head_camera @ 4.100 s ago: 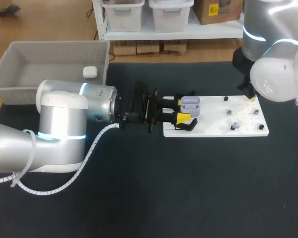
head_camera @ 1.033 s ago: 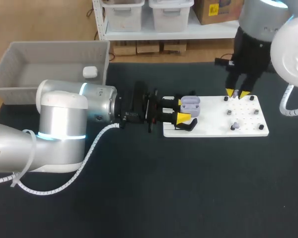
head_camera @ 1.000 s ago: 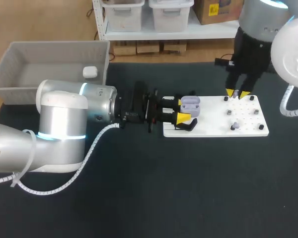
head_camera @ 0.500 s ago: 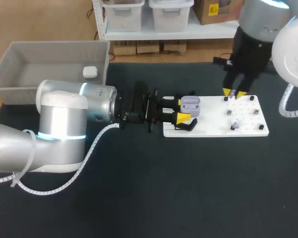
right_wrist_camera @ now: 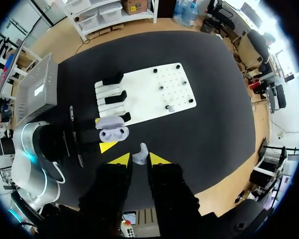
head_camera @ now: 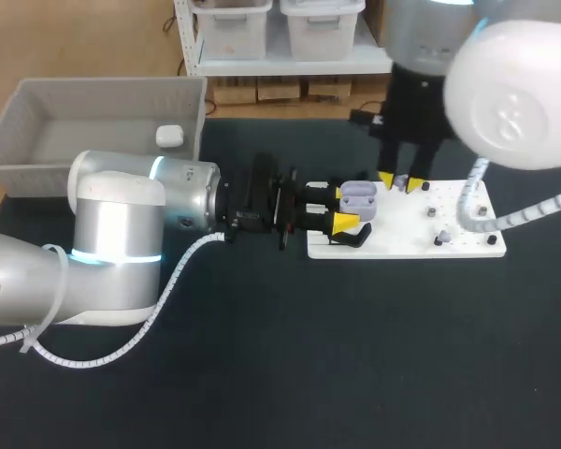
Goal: Pick up each earbud case from the left stands, insert the matching earbuds, close the lid, and place the case in the box.
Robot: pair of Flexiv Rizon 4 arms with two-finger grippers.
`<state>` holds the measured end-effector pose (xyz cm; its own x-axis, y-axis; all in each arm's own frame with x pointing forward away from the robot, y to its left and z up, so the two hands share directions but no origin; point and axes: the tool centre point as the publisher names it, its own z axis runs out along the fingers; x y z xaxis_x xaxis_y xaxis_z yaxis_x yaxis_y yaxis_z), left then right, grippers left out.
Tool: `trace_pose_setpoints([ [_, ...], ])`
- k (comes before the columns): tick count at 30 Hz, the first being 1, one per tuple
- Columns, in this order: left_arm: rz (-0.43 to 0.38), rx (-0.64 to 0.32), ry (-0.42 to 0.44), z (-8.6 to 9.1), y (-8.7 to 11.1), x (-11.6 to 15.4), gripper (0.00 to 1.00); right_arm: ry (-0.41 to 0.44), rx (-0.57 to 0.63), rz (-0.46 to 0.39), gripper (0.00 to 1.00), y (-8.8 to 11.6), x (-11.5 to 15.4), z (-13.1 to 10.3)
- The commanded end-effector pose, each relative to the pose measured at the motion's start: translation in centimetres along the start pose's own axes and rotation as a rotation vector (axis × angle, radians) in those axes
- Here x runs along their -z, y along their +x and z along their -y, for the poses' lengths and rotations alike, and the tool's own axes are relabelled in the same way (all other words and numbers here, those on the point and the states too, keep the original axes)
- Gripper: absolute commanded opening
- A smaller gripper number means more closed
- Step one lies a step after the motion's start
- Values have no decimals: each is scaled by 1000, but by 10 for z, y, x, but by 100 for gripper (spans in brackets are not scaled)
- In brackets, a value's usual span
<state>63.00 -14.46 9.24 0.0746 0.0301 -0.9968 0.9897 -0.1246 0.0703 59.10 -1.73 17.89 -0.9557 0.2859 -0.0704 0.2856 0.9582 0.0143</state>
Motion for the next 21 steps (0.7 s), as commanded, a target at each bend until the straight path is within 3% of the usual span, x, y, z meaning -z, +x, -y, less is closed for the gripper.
trace_pose_setpoints([
  [1, 1, -2, -6, 1, 0, 0, 0, 53, -1, -9, 0, 5, -2, -11],
  [15, 1, -2, -6, 1, 0, 0, 0, 78, 32, -27, 0, 12, -6, -33],
  [21, -3, -45, -18, 3, 1, 0, 0, 73, 41, -30, 0, 12, -5, -35],
])
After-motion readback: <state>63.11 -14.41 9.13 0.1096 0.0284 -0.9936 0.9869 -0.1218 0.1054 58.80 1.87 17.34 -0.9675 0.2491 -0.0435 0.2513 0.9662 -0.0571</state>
